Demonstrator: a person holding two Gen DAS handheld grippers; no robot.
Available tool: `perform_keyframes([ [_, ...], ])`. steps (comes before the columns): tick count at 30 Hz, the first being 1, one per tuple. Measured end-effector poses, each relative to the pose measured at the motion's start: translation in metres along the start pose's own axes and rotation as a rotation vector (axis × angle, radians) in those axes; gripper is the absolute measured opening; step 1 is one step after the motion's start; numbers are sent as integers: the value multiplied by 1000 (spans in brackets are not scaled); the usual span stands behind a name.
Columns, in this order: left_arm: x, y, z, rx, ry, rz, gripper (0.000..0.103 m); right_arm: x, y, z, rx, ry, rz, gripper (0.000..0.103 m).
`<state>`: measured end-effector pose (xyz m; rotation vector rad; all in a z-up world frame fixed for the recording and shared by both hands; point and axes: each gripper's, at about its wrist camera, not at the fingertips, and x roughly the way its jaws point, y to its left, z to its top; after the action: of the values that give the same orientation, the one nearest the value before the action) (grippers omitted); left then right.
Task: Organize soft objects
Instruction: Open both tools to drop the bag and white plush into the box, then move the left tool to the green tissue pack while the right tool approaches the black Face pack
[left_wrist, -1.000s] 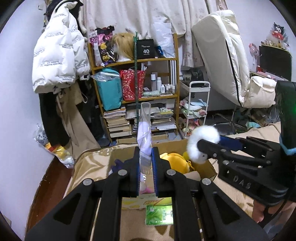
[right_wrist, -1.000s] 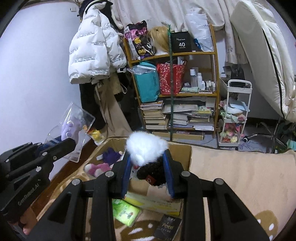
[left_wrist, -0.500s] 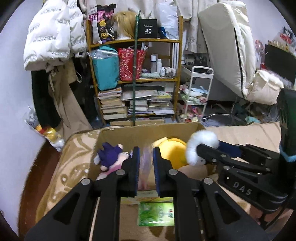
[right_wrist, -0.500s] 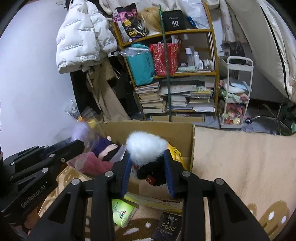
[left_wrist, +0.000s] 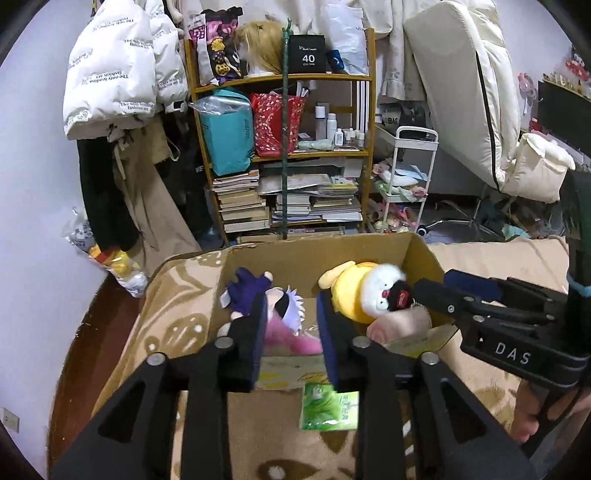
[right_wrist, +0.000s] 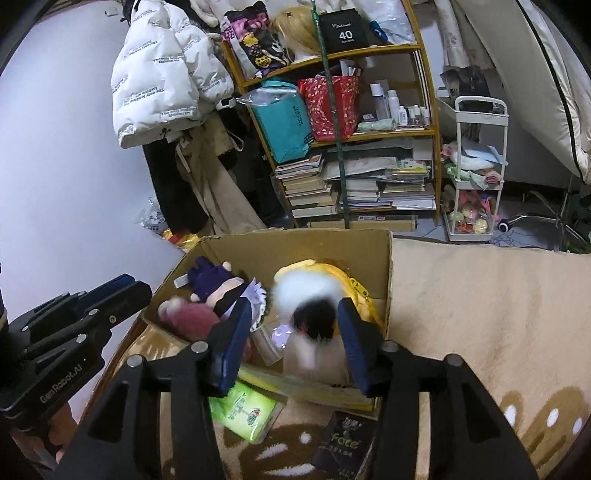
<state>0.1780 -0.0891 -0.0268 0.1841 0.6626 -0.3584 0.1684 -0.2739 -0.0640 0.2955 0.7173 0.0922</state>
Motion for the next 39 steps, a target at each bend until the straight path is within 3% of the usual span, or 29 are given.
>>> perform_keyframes([
  [3, -8, -2, -3, 5, 0, 11, 33, -5, 4, -1, -20, 1, -10, 54],
  [6, -16, -2, -6, 0, -3, 18, 41, -14, 3, -4, -20, -10, -2, 64],
  [12, -33, -3, -14, 1, -11, 36, 67, -31, 0, -7, 5, -10, -23, 73],
  [14, -39, -2, -16, -7, -18, 46, 87, -36, -2, -8, 17, -16, -36, 78],
  [16, -45, -1, -18, -16, -26, 53, 94, -40, -2, -10, 20, -9, -38, 80],
  [18, -48, -1, -21, -16, -15, 53, 95, -43, -2, -12, 21, -1, -49, 86],
  [20, -49, -1, -25, -15, 6, 54, 95, -44, -3, -14, 28, 7, -57, 99],
  [22, -50, -1, -30, -16, 29, 49, 95, -45, -3, -17, 39, 14, -56, 102],
  [32, -52, -4, -55, -21, 106, 38, 95, -42, -8, -41, 43, 122, -84, 103],
  [39, -40, -6, -68, -24, 143, 22, 95, -37, -9, -48, 52, 151, -100, 103],
])
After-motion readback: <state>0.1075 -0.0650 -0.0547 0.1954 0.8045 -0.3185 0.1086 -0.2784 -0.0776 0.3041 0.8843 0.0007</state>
